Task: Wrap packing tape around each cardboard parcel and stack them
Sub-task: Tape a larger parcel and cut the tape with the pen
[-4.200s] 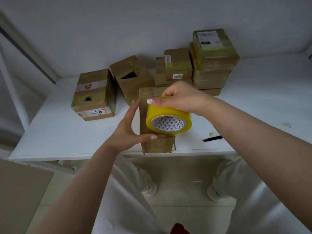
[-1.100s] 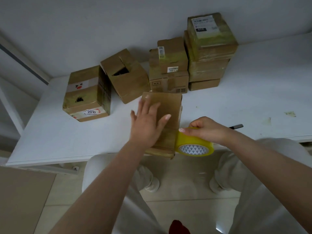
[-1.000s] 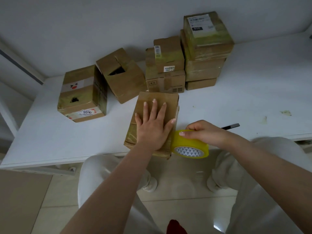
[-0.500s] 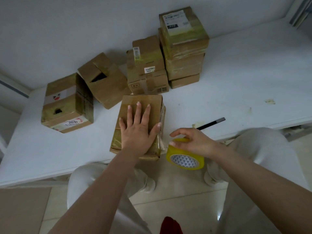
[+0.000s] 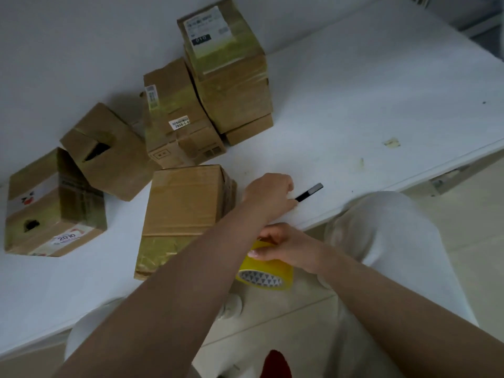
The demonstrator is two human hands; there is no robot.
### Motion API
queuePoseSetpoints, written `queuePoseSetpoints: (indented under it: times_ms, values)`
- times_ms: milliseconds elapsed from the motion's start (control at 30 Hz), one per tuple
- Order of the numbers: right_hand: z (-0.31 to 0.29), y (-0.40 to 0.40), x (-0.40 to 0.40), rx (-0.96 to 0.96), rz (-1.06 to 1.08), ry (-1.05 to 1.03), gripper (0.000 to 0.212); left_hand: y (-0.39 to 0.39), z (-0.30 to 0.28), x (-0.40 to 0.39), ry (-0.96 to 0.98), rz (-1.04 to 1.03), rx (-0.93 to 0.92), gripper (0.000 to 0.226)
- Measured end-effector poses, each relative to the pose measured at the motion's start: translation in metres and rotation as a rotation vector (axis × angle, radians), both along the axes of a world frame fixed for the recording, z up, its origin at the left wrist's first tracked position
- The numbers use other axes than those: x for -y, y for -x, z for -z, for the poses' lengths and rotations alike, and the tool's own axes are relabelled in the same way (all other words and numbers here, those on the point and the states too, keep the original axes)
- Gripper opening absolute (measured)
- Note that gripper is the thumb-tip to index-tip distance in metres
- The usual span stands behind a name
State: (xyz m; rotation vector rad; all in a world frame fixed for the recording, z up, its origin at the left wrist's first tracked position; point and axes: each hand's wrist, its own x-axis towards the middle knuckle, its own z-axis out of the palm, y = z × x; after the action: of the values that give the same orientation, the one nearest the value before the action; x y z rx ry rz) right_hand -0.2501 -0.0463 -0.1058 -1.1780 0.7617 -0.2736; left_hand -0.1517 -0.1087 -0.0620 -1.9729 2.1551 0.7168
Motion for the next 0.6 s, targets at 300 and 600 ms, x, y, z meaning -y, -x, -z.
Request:
queuePoseSetpoints:
  times_ms: [300,600]
  values:
    - [0.003,-0.002,0.004,-0.044,-0.055,0.055,0.032,0.012,0.015,0.017,-0.075,-0.034,-0.035,0.016]
    - [-0.01,-0.005,0.002,-0.106,-0.044,0.02,0.023,-0.034,-0.067,-0.015,0.228,-0.428,-0.732,0.017]
